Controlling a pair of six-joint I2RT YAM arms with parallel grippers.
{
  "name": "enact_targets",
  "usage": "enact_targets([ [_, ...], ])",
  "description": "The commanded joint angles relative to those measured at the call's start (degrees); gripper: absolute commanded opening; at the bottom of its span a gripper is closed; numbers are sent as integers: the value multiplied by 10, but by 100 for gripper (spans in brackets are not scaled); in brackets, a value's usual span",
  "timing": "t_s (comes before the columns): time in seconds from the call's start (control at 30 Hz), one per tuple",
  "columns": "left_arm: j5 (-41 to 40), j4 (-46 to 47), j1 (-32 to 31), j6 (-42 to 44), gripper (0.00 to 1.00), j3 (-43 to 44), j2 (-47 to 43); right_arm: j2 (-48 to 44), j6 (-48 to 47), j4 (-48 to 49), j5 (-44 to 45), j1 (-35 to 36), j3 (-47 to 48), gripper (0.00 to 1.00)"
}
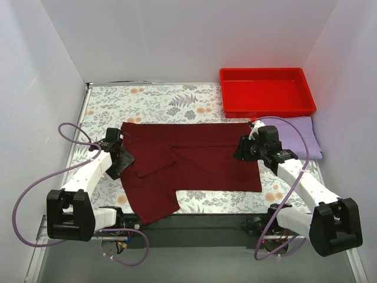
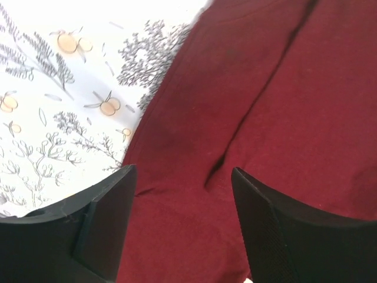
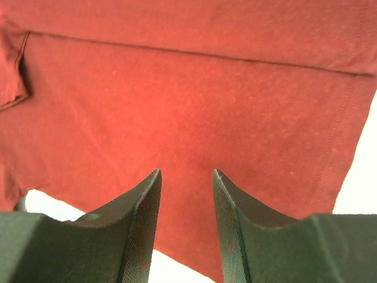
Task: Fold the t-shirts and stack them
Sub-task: Fold the tshirt
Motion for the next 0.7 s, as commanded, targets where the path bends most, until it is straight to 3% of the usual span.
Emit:
enact_targets([
  [0.0, -15, -34, -3, -51, 63, -3, 10, -13, -16, -6, -32, 4, -8, 48],
  [0.3, -55, -100, -3, -113, 47, -14, 9, -25, -36, 13, -69, 4, -19, 47],
  [0.67, -33, -10, -3, -92, 43, -55, 65, -26, -47, 25, -76, 3, -28, 47],
])
